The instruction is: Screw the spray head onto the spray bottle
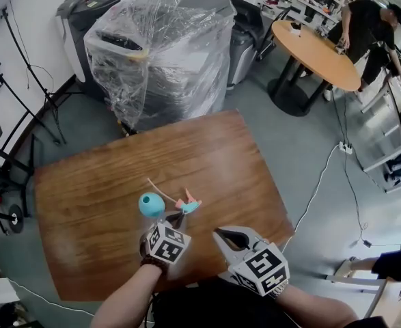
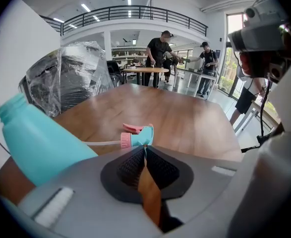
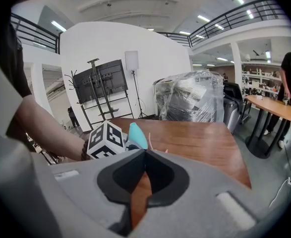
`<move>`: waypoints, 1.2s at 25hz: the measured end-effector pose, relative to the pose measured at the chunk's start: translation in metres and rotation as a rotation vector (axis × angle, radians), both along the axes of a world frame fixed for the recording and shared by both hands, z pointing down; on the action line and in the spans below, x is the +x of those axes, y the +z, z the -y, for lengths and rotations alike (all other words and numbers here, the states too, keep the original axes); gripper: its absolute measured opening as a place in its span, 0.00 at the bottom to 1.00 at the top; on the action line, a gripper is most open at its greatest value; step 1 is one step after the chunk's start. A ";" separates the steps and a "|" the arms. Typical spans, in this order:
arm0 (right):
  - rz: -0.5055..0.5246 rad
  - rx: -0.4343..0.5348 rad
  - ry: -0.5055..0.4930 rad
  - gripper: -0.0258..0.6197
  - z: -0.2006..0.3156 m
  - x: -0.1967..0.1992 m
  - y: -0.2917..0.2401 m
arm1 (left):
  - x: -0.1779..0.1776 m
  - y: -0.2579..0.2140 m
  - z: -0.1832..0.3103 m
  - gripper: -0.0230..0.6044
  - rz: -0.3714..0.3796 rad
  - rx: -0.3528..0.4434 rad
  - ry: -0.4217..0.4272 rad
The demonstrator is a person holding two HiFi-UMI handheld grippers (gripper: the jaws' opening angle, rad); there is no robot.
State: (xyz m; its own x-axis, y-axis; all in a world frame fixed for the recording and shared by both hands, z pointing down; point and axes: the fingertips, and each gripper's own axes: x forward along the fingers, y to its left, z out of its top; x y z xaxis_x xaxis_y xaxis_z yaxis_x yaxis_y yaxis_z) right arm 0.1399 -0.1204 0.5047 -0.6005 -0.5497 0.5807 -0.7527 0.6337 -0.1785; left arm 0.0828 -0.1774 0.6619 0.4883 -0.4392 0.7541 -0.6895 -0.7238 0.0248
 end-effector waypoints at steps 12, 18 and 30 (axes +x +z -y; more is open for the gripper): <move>-0.205 0.211 -0.060 0.03 0.010 -0.002 -0.019 | 0.018 -0.085 -0.001 0.08 -0.219 0.001 0.096; -0.398 0.360 -0.164 0.22 0.011 -0.009 -0.029 | 0.022 -0.134 -0.012 0.08 -0.340 -0.062 0.156; -0.878 0.710 -0.500 0.36 0.022 -0.048 -0.044 | 0.020 -0.207 -0.034 0.08 -0.540 -0.197 0.266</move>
